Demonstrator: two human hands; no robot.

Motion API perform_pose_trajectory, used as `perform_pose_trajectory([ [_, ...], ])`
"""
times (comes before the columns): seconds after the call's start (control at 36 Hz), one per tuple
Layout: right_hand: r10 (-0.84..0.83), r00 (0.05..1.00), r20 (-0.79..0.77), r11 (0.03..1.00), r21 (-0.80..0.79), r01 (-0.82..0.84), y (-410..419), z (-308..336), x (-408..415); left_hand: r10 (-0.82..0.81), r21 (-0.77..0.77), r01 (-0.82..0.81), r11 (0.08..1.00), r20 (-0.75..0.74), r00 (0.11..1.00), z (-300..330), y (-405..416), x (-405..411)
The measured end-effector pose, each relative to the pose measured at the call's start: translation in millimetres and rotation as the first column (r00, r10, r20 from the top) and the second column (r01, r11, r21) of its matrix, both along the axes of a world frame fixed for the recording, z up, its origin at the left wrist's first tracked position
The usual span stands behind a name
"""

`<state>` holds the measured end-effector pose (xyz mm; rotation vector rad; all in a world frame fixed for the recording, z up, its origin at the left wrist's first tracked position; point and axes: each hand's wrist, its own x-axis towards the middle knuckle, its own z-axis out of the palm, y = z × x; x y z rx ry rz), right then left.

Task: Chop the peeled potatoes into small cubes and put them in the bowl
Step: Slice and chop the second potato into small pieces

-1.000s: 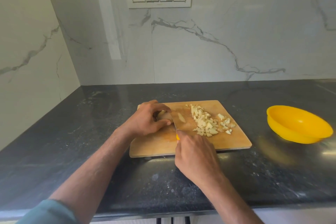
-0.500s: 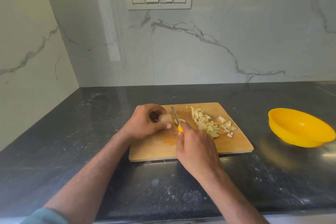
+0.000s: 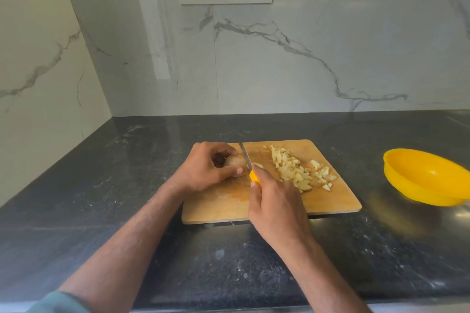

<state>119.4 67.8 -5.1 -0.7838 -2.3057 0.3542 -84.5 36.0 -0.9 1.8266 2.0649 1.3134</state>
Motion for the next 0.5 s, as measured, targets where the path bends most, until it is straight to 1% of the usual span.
perform_pose_trajectory([
  [0.14,0.002,1.000,0.010,1.000,0.007,-0.002,-2.4,-0.9,0.9,0.016,-0.007,-0.016,1.000,-0.024,1.000,1.3,0.1,1.7],
  [0.33,0.029,0.999,0.014,1.000,-0.004,-0.029,-3.4,-1.2,2.2,0.016,-0.010,-0.016,1.000,-0.020,1.000,0.9,0.1,2.5],
  [0.44,0.025,1.000,0.015,1.000,-0.004,-0.025,-1.8,-2.2,3.7,-0.045,-0.009,0.045,0.999,-0.021,0.999,-0.4,0.1,1.2],
  [0.5,0.026,0.999,0.021,1.000,-0.005,-0.026,-1.3,-2.5,4.0,-0.072,-0.021,0.072,0.997,-0.045,0.996,-0.4,0.6,1.2],
])
